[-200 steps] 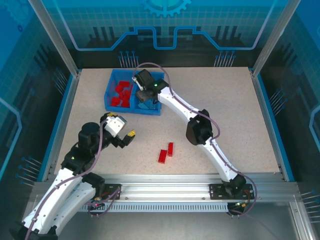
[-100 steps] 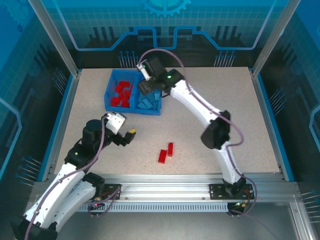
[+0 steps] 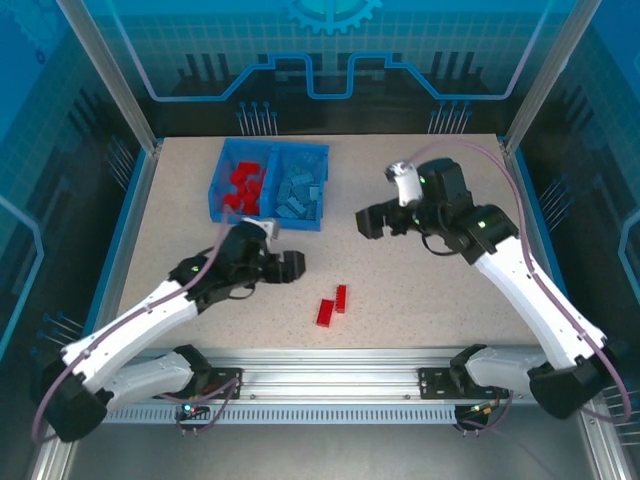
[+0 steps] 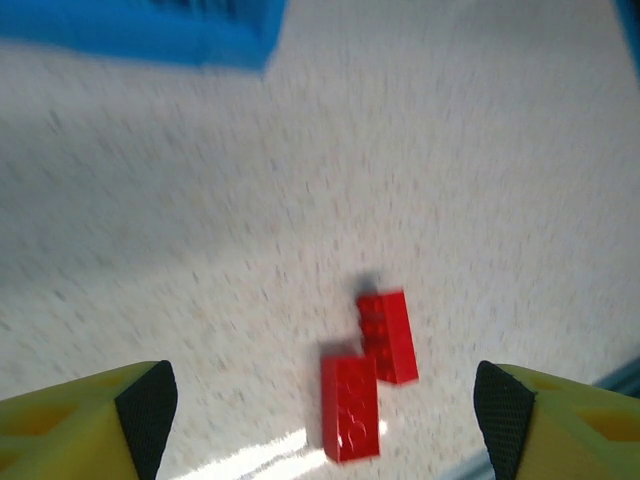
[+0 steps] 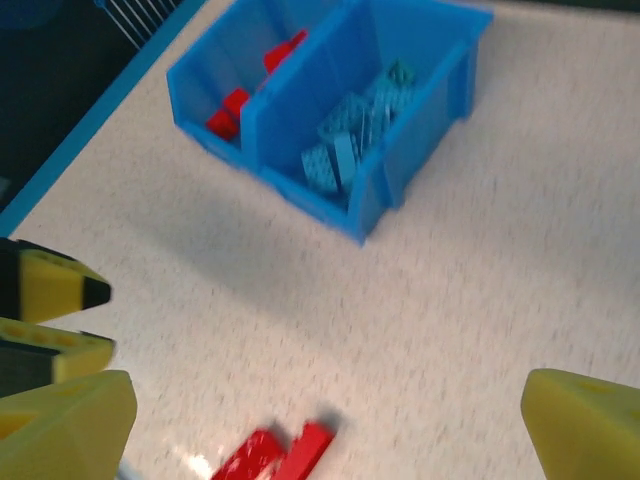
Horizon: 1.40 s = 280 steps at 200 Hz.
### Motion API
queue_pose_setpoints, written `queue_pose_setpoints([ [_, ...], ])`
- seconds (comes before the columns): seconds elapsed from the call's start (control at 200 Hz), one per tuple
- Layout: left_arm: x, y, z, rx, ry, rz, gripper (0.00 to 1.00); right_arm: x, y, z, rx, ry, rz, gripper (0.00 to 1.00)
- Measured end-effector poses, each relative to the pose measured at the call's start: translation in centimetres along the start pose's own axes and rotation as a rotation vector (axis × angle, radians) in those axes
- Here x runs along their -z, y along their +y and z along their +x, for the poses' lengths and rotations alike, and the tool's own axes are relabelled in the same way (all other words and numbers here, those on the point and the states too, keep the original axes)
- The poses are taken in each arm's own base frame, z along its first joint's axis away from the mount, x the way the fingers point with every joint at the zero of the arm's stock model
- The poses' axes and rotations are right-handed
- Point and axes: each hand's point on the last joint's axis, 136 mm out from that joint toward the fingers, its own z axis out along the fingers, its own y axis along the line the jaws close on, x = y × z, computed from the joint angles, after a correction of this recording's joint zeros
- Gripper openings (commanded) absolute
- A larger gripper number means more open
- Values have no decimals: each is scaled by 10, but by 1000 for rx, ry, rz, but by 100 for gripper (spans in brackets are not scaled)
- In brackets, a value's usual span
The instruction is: Sort the legos into containers by color
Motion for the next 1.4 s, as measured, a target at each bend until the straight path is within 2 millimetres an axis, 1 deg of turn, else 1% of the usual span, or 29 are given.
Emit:
queue_pose_setpoints([
  [0.13,-34,-14,44,-21,160,-59,81,0,-3,36,-90,81,-33,100],
  [0.19,-47,-15,59,-29,215,-88,80,-1,-2,46,-123,111,-51,100],
  [0.245,-59,-16,71,-39,259,-115,79,-2,-2,50,-152,125,-69,100],
  [0.34,-75,-20,83,-68,313,-148,77,-1,-2,55,-198,141,-99,100],
  [0.455,-93,-26,92,-97,355,-174,74,2,0,56,-219,146,-120,100],
  [0.61,-110,-18,106,-110,408,-224,68,6,-3,59,-246,141,-121,100],
  [0.66,-113,-15,111,-114,424,-237,65,8,-3,60,-254,142,-122,100],
  [0.725,-114,-22,110,-124,419,-225,62,9,-3,62,-258,144,-123,100],
  [0.84,-117,-27,115,-155,427,-218,55,10,-3,62,-264,146,-123,100],
  [0.96,-118,-30,117,-167,430,-210,52,11,-4,64,-272,151,-119,100],
  [1.066,-122,-19,127,-175,458,-249,50,11,-4,66,-279,159,-117,100],
  [1.156,-120,-8,133,-184,474,-281,50,11,-5,68,-285,164,-115,100],
  [1.306,-119,-7,133,-212,475,-276,51,11,-5,68,-289,167,-115,100],
  [1.366,-119,-7,133,-216,476,-276,48,11,-4,68,-293,168,-117,100],
  [1.401,-119,-7,133,-217,475,-277,45,11,-4,69,-294,168,-120,100],
])
